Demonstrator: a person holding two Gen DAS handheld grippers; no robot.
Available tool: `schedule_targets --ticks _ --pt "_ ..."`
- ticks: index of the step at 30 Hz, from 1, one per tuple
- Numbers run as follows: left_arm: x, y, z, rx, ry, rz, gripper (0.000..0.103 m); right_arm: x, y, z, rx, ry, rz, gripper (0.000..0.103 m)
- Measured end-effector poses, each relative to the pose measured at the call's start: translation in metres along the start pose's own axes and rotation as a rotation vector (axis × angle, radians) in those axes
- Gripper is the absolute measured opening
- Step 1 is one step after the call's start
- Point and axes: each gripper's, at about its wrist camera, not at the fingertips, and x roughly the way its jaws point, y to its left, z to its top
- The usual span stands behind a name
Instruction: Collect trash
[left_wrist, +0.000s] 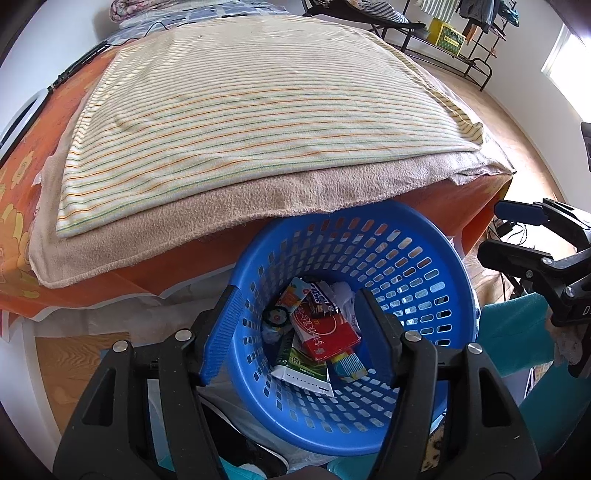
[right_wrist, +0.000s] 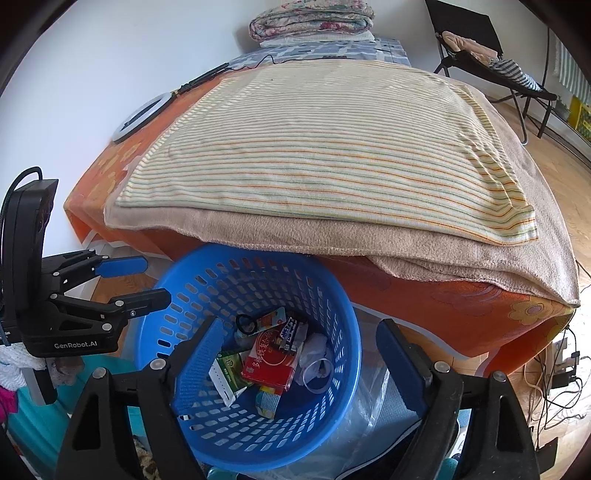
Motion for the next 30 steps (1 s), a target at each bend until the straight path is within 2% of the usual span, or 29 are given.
schedule_targets --ticks 14,23,26,30 --pt "-0.017 0.006 0.019 -0.032 -0.055 0.0 0.068 -0.023 -0.005 0.023 0.013 -0.09 -0.042 0.089" --pt "-0.044 0.008 0.053 -0.048 -0.144 -0.004 0.068 -0.038 -0.004 0.048 0.008 -0.146 -0.044 0.09" --pt "-0.052 0.012 0.066 -0.063 -0.171 -0.004 0.068 -0.044 0.0 0.057 -0.023 -0.175 -0.042 0.09" --pt "-0.062 0.017 0.084 -0.073 -0.211 0.005 0.068 -0.052 0.008 0.071 -0.088 -0.218 -0.082 0.09"
